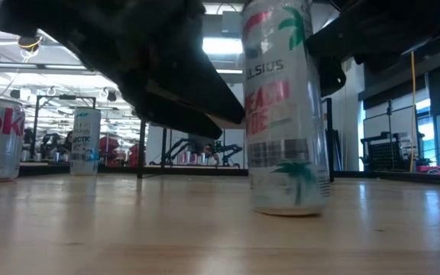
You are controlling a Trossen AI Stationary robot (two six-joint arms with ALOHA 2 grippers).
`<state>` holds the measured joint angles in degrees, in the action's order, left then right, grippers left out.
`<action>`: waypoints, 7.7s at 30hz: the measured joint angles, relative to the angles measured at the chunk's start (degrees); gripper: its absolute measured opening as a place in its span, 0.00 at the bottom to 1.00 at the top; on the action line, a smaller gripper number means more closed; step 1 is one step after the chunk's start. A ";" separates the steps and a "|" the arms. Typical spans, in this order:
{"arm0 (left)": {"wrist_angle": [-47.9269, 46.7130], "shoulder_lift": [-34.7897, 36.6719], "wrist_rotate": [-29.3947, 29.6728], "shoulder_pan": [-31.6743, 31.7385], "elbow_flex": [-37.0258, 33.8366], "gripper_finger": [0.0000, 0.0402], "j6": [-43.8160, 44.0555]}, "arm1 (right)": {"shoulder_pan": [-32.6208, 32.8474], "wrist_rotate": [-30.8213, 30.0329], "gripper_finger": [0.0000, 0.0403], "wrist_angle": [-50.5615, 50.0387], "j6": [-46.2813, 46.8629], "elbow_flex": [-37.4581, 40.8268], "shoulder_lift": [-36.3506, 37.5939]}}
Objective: Place canned beverage on shelf
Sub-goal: Put the left white-pink soda can on the shelf, then put the white-pink soda can aligned with the other white-pink soda can on the shelf
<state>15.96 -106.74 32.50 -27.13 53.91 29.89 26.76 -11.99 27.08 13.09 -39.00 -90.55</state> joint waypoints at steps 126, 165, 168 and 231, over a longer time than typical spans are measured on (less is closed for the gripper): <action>26.90 6.32 -41.94 9.60 -23.83 0.88 -21.62 | -59.91 42.79 0.53 -23.35 -19.79 -45.51 -9.74; 33.78 6.34 -68.27 25.74 -31.08 0.88 -25.05 | -61.29 41.50 0.88 -38.43 -28.13 -55.89 -11.91; 33.74 6.34 -68.79 25.74 -31.08 0.88 -23.62 | -61.29 40.48 0.85 -46.01 -28.10 -55.87 -7.23; 28.73 6.14 -19.58 -4.56 -17.59 0.88 -14.86 | 23.72 8.75 0.80 -114.55 93.06 -23.02 25.19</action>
<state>44.69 -100.60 12.93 -31.69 36.32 15.03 50.49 -3.24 -87.47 106.15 -62.02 -65.35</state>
